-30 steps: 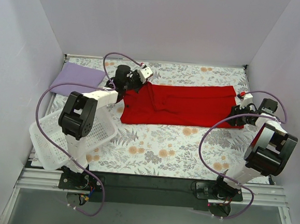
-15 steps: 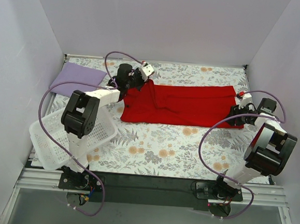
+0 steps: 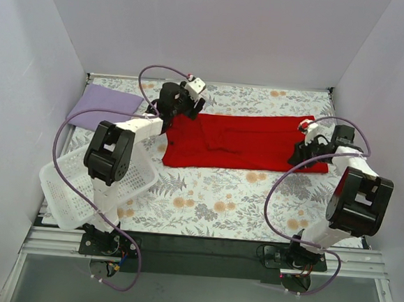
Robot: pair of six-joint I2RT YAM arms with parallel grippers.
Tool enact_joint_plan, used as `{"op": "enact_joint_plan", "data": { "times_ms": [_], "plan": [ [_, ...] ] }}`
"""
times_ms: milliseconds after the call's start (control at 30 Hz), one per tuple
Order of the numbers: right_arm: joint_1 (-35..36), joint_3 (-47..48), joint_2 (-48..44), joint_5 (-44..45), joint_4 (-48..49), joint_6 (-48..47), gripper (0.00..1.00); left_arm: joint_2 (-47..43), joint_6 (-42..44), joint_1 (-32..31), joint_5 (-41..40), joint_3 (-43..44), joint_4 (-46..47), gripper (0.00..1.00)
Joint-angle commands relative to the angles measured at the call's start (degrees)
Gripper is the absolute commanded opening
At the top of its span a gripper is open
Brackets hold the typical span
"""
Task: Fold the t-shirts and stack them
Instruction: Fold the tshirt
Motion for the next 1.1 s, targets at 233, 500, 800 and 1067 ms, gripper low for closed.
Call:
{"op": "enact_joint_plan", "data": {
  "times_ms": [233,500,800,1067],
  "plan": [
    [25.4,10.9,-1.0,-0.4,-11.0,-13.0,0.56,-23.2,-28.1,2.4,-12.1,2.3,-19.8,0.77],
    [47.0,25.2,11.0,19.7,-0.3,4.4,0.57,-55.8,-30.6,4.7,-9.4,-22.8,-30.8,0.78],
    [53.3,35.1,23.5,29.6,-0.2,8.7,0.56,-79.8,-30.5,4.8,-10.5,-41.7,-32.4,0.78],
    [55.4,36.6,27.1,32.5,-0.1,9.2,0.56,-83.3,-31.0,4.8,-10.6,-46.1,-30.7,0.78]
  ]
}}
